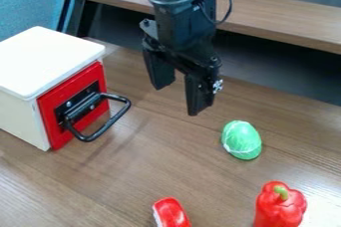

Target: Open the drawer

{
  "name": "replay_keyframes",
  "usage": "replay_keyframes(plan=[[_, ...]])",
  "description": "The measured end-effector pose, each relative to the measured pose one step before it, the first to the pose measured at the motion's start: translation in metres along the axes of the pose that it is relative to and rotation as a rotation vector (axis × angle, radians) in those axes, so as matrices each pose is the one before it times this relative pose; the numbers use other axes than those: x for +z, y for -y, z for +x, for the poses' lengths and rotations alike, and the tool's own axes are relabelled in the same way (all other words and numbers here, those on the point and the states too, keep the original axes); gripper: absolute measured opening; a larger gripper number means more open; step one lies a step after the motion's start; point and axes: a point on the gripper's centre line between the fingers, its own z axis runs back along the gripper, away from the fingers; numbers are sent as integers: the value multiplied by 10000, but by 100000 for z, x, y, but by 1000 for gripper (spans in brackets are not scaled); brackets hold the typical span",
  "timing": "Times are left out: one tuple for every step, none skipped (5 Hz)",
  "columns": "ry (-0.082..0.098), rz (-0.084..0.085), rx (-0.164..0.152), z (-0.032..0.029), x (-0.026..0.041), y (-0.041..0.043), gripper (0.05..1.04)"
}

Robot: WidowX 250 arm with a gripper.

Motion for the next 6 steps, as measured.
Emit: replay_keyframes(plan=[[-180, -43, 4, -52, -485, 39, 998], [-254, -66, -22, -68, -785, 24, 998], [-203, -2, 285, 64, -901, -446, 998], [-251, 157, 718, -381, -809, -2110, 998], [-86, 227, 574, -533, -529, -2422, 998], [-228, 260, 414, -902, -889, -2222, 998]])
